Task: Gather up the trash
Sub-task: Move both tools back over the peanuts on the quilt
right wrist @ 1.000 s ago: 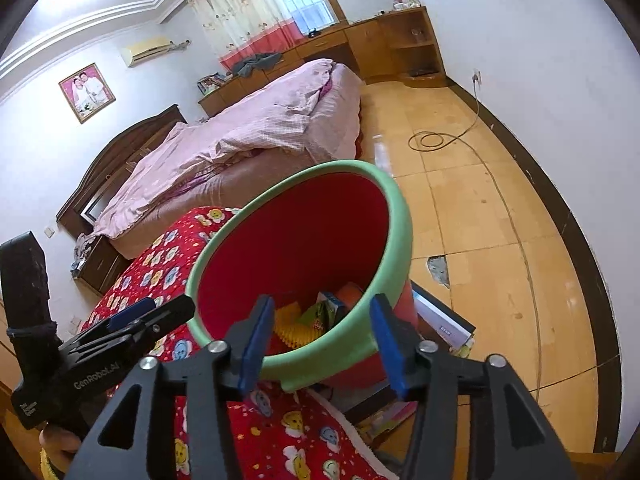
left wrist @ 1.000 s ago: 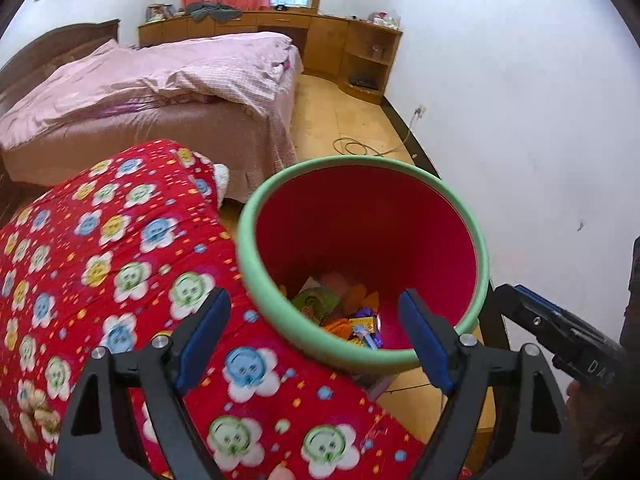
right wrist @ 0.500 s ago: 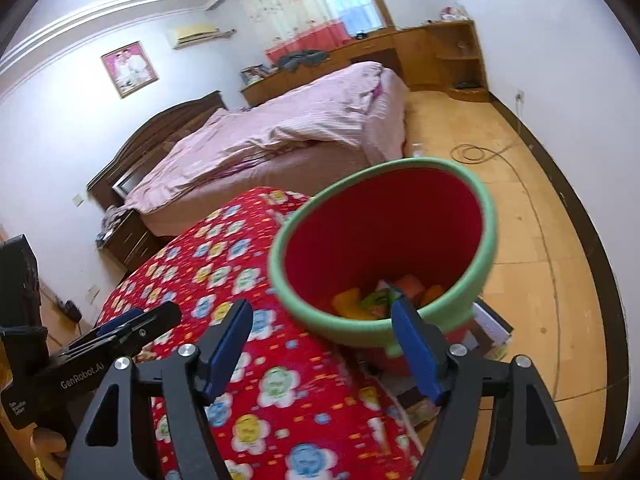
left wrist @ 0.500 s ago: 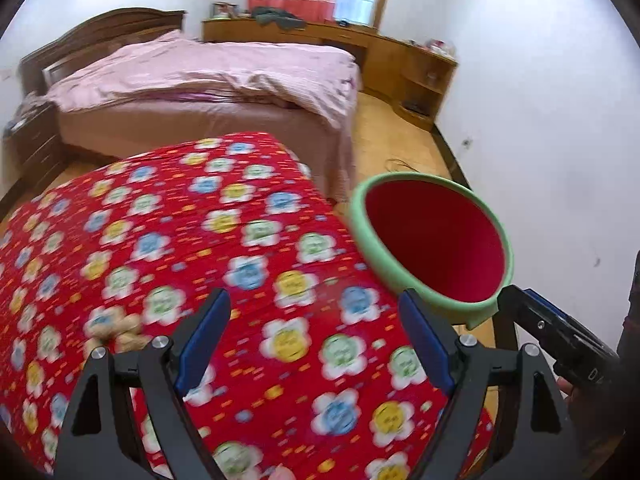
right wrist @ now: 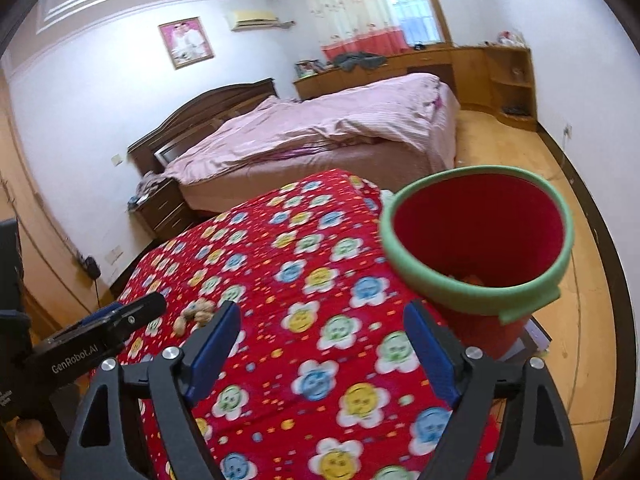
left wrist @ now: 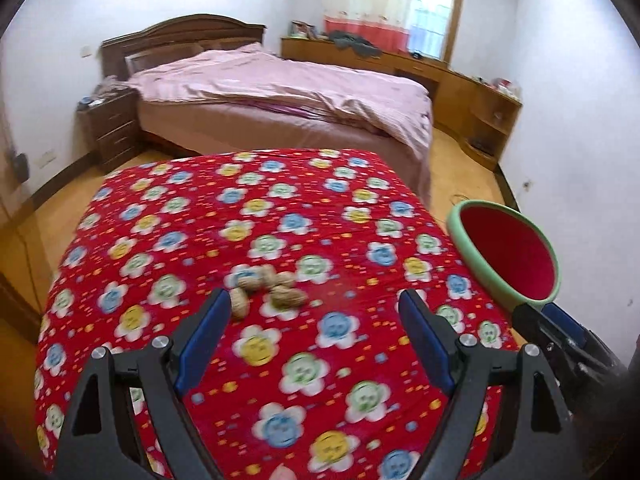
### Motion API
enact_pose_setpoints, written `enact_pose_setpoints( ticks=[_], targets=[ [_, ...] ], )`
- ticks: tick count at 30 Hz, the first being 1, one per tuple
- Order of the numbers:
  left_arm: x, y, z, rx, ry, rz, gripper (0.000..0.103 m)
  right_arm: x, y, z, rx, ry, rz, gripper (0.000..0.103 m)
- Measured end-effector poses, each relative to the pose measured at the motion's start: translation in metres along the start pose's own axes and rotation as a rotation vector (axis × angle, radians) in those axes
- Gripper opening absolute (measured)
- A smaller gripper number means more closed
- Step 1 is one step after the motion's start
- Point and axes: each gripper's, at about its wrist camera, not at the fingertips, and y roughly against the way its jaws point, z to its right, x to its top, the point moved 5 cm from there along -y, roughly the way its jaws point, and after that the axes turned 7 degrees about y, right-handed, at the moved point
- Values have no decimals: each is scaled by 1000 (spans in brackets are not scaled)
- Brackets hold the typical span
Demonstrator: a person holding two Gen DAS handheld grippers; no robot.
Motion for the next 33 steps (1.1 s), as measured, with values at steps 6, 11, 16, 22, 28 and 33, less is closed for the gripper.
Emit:
enact_pose_setpoints(
  ticks=[6, 11, 16, 22, 28, 33],
  targets=[
    [-10, 19, -34, 65, 39, 49, 85, -12, -1, -28, 20, 41, 13, 90],
    [-19, 26, -56, 121, 68, 74, 85, -19, 0, -45, 14, 84, 33, 92],
    [-26, 29, -69, 163, 83, 92, 85, -27, 0, -56, 27, 101, 39, 92],
    [-31, 28, -74, 179, 87, 96, 85, -31, -1, -60, 33, 99, 41, 92],
    [-30, 26, -73, 181, 95, 104, 85, -34, -2, -59, 33, 93, 33, 92],
    [-30, 27, -74, 187, 92, 109, 85, -34, -2, -58, 34, 87, 32, 92]
  ],
)
